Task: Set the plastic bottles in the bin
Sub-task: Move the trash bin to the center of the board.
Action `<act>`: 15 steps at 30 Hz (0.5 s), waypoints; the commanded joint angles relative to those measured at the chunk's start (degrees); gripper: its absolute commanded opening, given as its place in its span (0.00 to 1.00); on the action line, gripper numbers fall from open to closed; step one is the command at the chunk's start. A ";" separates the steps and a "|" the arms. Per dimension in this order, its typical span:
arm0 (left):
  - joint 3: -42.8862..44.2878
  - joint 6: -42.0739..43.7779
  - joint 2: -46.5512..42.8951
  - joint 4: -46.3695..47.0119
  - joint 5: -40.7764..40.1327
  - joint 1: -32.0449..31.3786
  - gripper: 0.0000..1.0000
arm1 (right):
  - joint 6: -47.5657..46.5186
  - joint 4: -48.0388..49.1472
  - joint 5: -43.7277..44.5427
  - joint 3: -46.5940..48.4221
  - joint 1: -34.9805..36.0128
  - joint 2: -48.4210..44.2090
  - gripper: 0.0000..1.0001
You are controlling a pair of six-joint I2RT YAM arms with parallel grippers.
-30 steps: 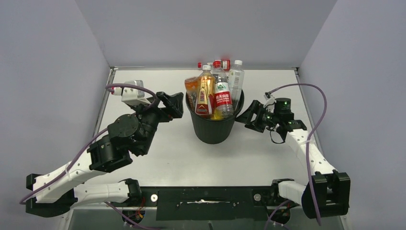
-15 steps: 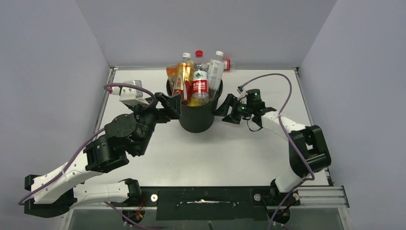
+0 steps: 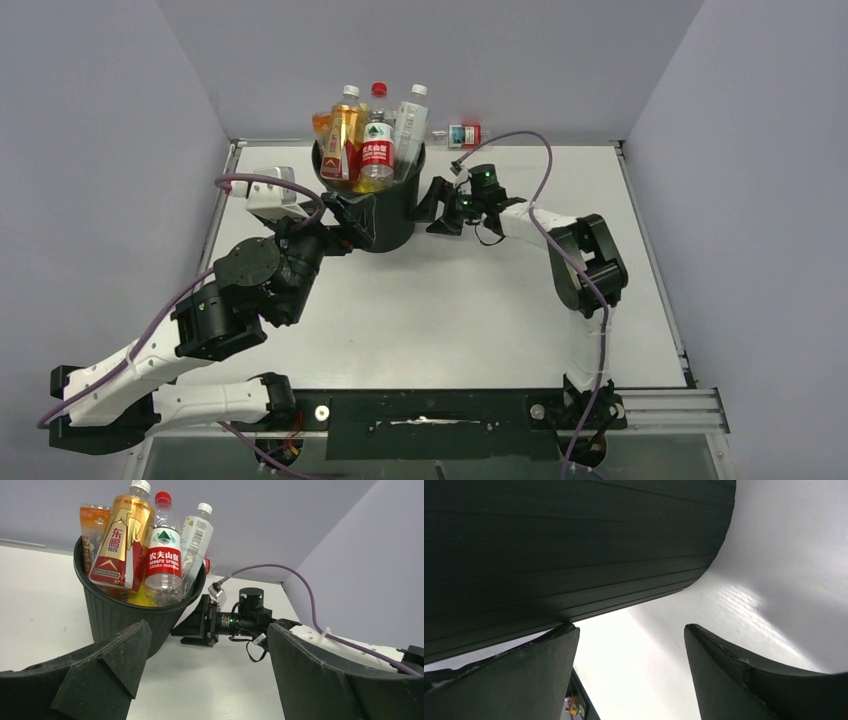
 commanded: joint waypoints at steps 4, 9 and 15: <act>2.67 1.63 0.60 0.88 -1.03 0.33 0.87 | 0.20 3.06 -3.62 13.97 1.22 8.59 0.80; 2.76 1.63 1.18 0.70 -0.60 0.50 0.87 | 1.41 3.54 -6.71 22.58 2.01 15.37 0.81; 3.36 1.33 3.17 0.29 1.22 0.74 0.87 | 5.01 7.33 -10.03 29.62 4.19 21.92 0.81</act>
